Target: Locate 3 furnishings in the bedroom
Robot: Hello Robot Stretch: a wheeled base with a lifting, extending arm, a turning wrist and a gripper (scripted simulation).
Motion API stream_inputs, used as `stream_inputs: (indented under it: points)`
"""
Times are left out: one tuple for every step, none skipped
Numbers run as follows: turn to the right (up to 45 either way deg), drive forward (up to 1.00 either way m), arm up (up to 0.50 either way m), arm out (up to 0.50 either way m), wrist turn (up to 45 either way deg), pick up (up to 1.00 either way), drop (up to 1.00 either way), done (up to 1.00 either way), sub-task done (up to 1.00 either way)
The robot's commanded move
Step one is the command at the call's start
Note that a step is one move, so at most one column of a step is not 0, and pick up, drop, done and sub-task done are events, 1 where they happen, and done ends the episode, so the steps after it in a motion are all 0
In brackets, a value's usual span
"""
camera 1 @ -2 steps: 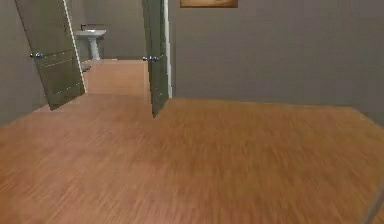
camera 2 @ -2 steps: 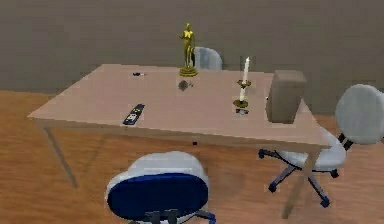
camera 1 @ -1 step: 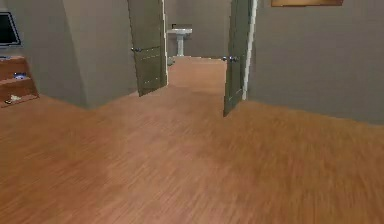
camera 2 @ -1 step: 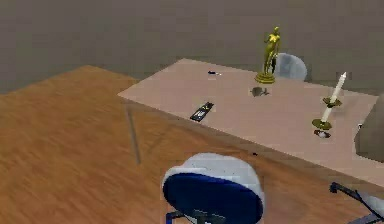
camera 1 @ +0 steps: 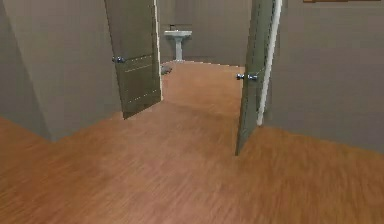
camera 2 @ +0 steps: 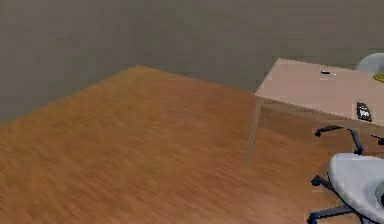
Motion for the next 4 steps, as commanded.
stream_inputs:
  points:
    - [0.0, 1.0, 0.0, 0.0, 0.0, 0.0, 0.0, 0.0, 0.0]
    - [0.0, 1.0, 0.0, 0.0, 0.0, 0.0, 0.0, 0.0, 0.0]
    - [33.0, 0.0, 0.0, 0.0, 0.0, 0.0, 0.0, 0.0, 0.0]
    - [0.0, 0.05, 0.0, 0.0, 0.0, 0.0, 0.0, 0.0, 0.0]
